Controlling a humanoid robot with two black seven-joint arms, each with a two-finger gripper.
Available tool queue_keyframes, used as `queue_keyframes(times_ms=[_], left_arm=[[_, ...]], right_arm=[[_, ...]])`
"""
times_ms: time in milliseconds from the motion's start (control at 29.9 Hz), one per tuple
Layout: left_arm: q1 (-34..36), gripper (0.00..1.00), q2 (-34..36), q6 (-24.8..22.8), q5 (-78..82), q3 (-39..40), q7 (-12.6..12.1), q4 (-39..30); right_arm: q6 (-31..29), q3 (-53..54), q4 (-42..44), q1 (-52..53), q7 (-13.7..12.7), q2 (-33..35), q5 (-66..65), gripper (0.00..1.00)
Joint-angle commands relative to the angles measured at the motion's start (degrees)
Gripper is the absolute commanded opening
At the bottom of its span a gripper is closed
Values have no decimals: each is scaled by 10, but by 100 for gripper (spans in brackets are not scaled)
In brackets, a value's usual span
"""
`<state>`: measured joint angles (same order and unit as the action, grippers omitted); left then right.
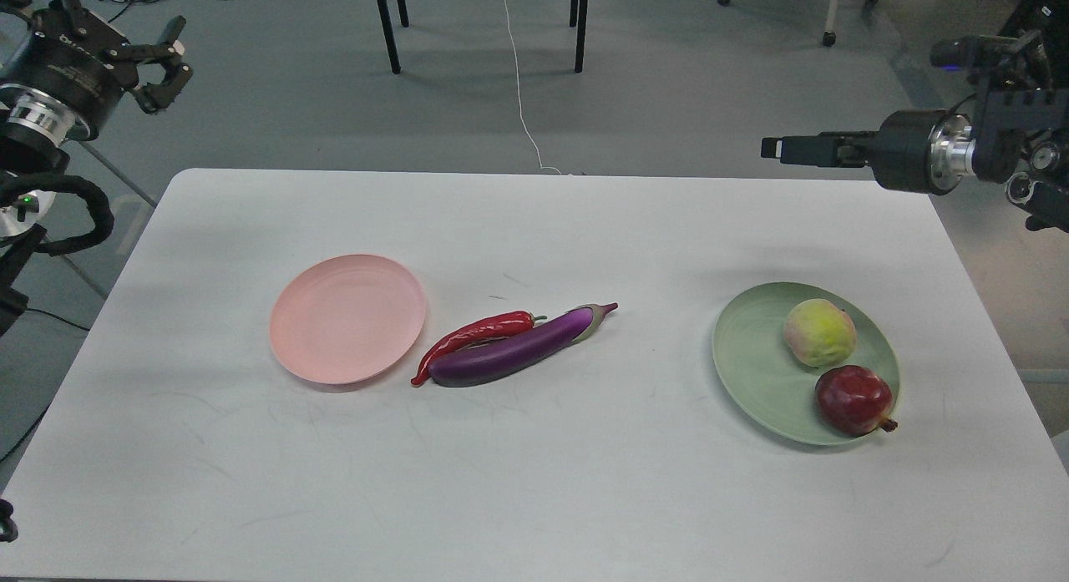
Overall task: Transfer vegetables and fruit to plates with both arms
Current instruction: 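Withdraw the right gripper away from the green plate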
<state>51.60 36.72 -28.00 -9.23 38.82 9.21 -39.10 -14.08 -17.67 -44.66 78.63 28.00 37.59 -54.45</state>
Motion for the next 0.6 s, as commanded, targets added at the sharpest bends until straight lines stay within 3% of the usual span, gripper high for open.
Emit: queue_keyframes(times_ms=[0,368,569], left_arm=[[17,98,16,0,80,-28,0,-47],[19,98,10,0,487,-30,-2,-240],[24,98,-34,0,719,-72,-2,-314]], right_arm=[[-1,33,11,-17,0,-1,108,97],[-5,186,9,-104,0,19,416,97],[-69,313,8,-192,0,20,575,97]])
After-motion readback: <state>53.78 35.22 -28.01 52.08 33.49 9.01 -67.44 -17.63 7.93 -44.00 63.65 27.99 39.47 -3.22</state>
